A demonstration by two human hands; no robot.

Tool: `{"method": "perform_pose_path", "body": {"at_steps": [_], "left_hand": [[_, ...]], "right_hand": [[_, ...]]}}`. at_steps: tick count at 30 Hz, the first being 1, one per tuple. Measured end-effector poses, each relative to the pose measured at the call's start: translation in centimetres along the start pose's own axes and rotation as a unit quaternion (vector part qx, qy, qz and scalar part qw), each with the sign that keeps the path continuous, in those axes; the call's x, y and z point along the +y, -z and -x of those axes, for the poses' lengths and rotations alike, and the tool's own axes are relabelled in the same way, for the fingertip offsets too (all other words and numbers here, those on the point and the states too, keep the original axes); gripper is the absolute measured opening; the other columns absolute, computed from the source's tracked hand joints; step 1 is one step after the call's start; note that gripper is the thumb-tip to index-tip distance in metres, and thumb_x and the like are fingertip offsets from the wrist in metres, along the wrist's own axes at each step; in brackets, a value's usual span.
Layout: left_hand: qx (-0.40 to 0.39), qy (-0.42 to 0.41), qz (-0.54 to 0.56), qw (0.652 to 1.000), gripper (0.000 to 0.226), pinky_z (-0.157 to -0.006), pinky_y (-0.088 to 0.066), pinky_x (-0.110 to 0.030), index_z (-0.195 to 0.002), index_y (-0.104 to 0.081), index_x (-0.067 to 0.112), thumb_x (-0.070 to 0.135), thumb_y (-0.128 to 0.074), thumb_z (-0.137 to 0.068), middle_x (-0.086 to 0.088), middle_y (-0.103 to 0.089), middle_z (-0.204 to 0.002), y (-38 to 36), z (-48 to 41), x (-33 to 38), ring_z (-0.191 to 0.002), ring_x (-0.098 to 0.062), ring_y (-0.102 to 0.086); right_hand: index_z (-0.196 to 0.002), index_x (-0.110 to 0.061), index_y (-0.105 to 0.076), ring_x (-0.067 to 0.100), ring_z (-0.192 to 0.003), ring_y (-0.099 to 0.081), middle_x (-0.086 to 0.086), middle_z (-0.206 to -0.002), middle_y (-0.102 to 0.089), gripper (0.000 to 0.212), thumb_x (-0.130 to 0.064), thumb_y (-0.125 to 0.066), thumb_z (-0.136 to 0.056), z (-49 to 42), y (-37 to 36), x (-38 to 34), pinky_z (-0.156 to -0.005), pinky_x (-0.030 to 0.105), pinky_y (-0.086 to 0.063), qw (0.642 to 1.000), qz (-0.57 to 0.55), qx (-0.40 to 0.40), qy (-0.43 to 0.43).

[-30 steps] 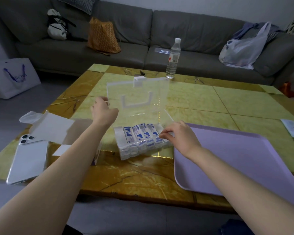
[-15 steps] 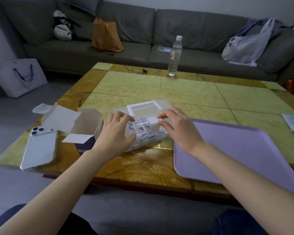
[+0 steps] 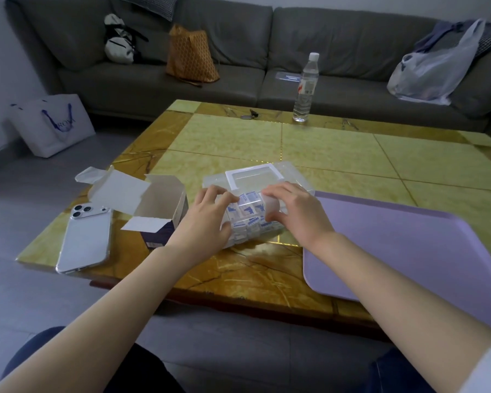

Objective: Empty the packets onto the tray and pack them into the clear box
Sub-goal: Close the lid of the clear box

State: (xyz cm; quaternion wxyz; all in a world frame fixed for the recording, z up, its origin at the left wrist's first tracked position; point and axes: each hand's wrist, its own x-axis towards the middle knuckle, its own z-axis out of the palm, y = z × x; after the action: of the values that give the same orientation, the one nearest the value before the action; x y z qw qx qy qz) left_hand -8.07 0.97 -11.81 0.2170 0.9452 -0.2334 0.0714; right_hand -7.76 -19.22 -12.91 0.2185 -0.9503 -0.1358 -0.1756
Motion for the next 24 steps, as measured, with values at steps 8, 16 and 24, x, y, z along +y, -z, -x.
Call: {"method": "perform_pose_path", "body": {"at_steps": [8,16,24], "left_hand": [[0.101,0.162,-0.132,0.973,0.032,-0.091,-0.036,-0.034,-0.118,-0.043,0.007,0.012,-0.05,-0.087,-0.012,-0.046,-0.118,3.0,-0.1,-0.8,-0.11,-0.028,-0.042],[-0.043,0.244,-0.2,0.948,0.013,-0.074,-0.035,-0.031,-0.1,-0.054,0.012,0.018,-0.047,-0.09,-0.003,-0.053,-0.077,4.0,0.1,-1.6,-0.076,-0.024,-0.05],[0.132,0.101,-0.245,0.955,0.009,-0.088,-0.03,-0.041,-0.094,-0.05,0.012,0.019,-0.047,-0.09,-0.01,-0.062,-0.099,9.1,-2.4,4.0,-0.094,-0.03,-0.047]], "right_hand": [[-0.123,-0.014,-0.059,0.018,-0.119,-0.051,-0.001,-0.125,-0.058,0.048,-0.01,-0.073,-0.077,0.1,0.3,-0.5,-0.098,0.033,-0.042,1.0,-0.013,-0.024,-0.014],[-0.131,-0.018,-0.051,0.012,-0.127,-0.043,-0.006,-0.135,-0.048,0.049,-0.008,-0.065,-0.085,0.5,0.9,-0.8,-0.102,0.026,-0.038,0.998,0.011,-0.066,-0.018],[-0.145,-0.018,-0.023,0.012,-0.126,-0.043,-0.002,-0.143,-0.036,0.057,-0.024,-0.051,-0.096,1.2,3.2,-2.3,-0.099,0.028,-0.041,0.99,-0.088,-0.098,-0.04]]}}
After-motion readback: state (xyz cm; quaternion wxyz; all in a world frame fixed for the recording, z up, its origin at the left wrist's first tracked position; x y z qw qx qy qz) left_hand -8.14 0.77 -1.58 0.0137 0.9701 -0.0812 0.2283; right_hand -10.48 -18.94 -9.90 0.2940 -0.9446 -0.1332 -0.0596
